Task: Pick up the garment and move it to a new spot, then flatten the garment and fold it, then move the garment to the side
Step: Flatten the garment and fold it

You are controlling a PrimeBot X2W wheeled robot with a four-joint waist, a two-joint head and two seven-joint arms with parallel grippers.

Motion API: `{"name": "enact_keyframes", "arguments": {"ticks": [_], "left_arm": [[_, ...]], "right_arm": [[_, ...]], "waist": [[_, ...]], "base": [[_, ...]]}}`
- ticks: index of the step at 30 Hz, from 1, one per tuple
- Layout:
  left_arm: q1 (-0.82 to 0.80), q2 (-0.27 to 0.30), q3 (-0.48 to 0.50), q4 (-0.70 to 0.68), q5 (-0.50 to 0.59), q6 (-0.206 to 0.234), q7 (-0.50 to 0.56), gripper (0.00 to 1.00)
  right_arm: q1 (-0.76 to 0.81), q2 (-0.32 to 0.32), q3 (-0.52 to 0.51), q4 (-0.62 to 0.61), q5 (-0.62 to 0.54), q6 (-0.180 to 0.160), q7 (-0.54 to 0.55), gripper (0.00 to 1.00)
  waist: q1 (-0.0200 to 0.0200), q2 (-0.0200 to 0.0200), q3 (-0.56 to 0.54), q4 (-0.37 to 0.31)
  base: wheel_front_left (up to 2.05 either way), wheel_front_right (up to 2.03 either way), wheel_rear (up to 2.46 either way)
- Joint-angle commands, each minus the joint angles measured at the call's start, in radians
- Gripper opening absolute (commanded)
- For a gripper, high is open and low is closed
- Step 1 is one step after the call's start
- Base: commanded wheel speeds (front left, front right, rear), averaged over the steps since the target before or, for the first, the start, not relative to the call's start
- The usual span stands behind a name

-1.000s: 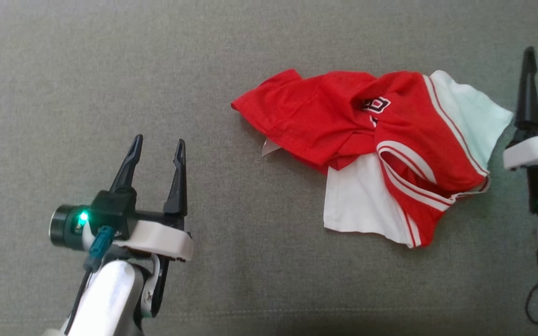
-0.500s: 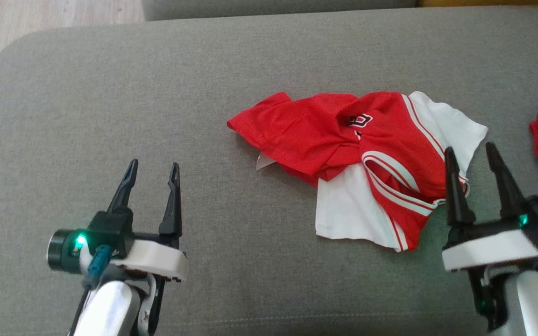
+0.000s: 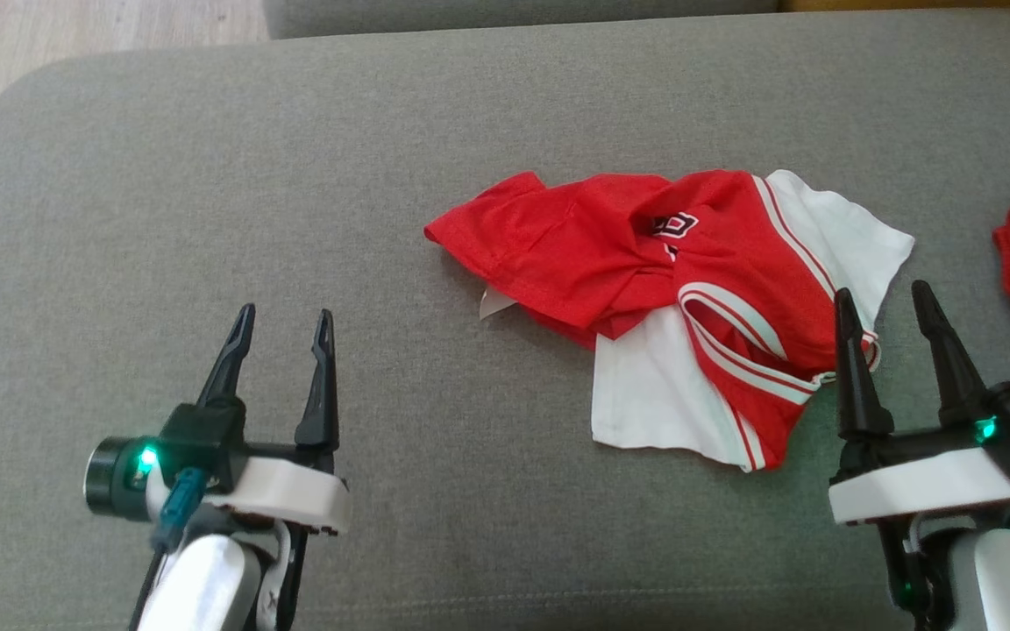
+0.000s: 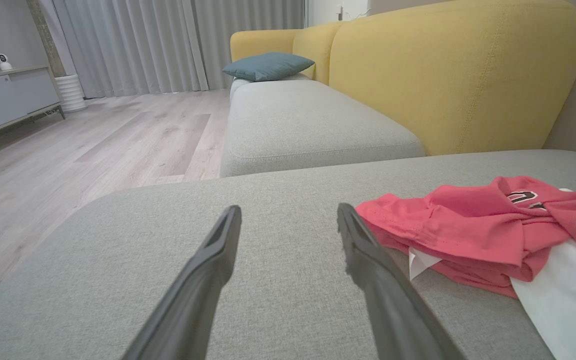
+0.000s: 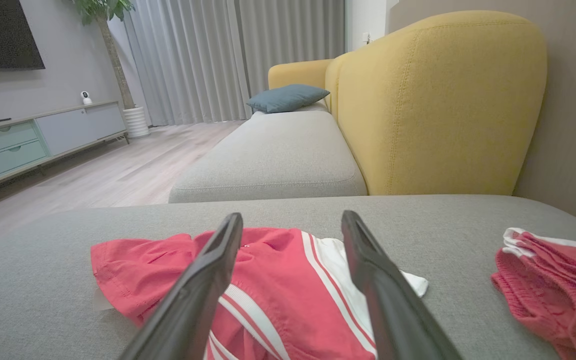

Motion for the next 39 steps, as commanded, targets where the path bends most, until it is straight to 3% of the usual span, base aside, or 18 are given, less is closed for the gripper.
{"name": "enact_keyframes", "arguments": {"ticks": [1,17,21,23,28,39], "left_arm": [[-0.032,0.023,0.040,-0.032,-0.004,0.009,-0.001,1.00],[-0.054,0.024,0.014,-0.043,0.004,0.004,0.000,1.00],[-0.099,-0.015,-0.045,-0.037,0.000,-0.037,0.027,1.00],[-0.142,-0.067,-0.106,-0.013,-0.013,-0.084,0.053,1.00],[-0.209,-0.145,-0.184,0.074,-0.040,-0.138,0.105,1.00],[-0.324,-0.184,-0.131,0.280,-0.142,-0.117,0.136,1.00]], "right_arm": [[-0.009,0.002,0.020,-0.038,-0.006,0.004,0.001,1.00],[-0.012,0.007,0.022,-0.045,0.002,0.004,0.007,1.00],[-0.020,0.008,0.027,-0.053,0.001,0.004,0.009,1.00],[-0.030,0.008,0.037,-0.057,0.000,0.004,0.009,1.00],[-0.053,0.008,0.059,-0.059,0.004,0.004,0.008,1.00],[-0.075,0.009,0.061,-0.058,0.016,0.004,-0.003,1.00]], "waist": [[0.0000,-0.0001,0.000,0.000],[0.0000,-0.0001,0.013,-0.002],[0.0000,-0.0001,0.034,-0.007],[0.0000,-0.0001,0.051,-0.021],[0.0000,-0.0001,0.086,-0.067],[0.0000,-0.0001,0.146,-0.139]], "base": [[0.00,0.00,0.00],[0.00,0.00,0.00],[0.00,0.00,0.00],[0.00,0.00,0.00],[0.00,0.00,0.00],[0.00,0.00,0.00]]}}
